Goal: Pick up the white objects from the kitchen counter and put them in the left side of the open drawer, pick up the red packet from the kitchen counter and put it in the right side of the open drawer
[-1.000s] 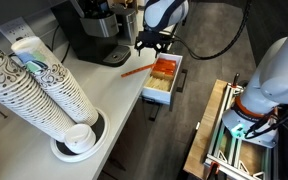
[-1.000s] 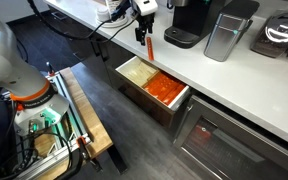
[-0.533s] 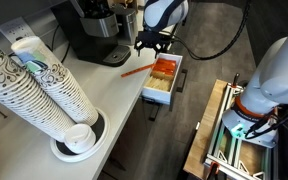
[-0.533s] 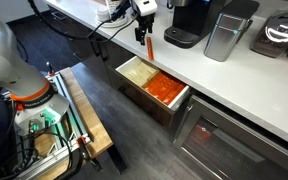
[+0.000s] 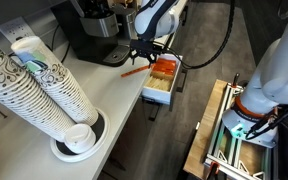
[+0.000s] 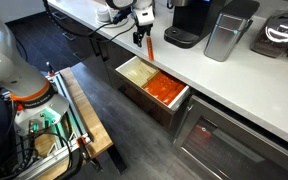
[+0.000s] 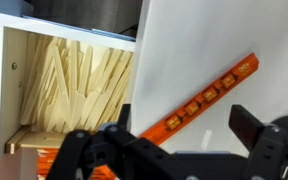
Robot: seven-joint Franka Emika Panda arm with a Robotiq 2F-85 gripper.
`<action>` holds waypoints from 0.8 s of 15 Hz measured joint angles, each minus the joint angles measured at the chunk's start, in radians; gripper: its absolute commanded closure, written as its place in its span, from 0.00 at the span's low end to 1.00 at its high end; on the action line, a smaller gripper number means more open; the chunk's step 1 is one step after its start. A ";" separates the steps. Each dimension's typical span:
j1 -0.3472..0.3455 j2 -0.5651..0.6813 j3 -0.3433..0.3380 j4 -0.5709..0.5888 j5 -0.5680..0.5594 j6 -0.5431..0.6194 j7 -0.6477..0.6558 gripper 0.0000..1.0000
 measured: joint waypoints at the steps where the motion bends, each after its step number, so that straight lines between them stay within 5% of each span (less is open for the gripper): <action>1: 0.002 0.019 0.001 0.008 0.012 0.015 0.000 0.00; 3: 0.005 0.060 0.002 0.027 0.029 0.040 0.003 0.02; 4: 0.006 0.079 0.002 0.035 0.032 0.051 0.006 0.23; 6: 0.007 0.110 0.002 0.053 0.034 0.064 0.015 0.32; 12: 0.007 0.142 -0.007 0.074 0.034 0.077 0.054 0.81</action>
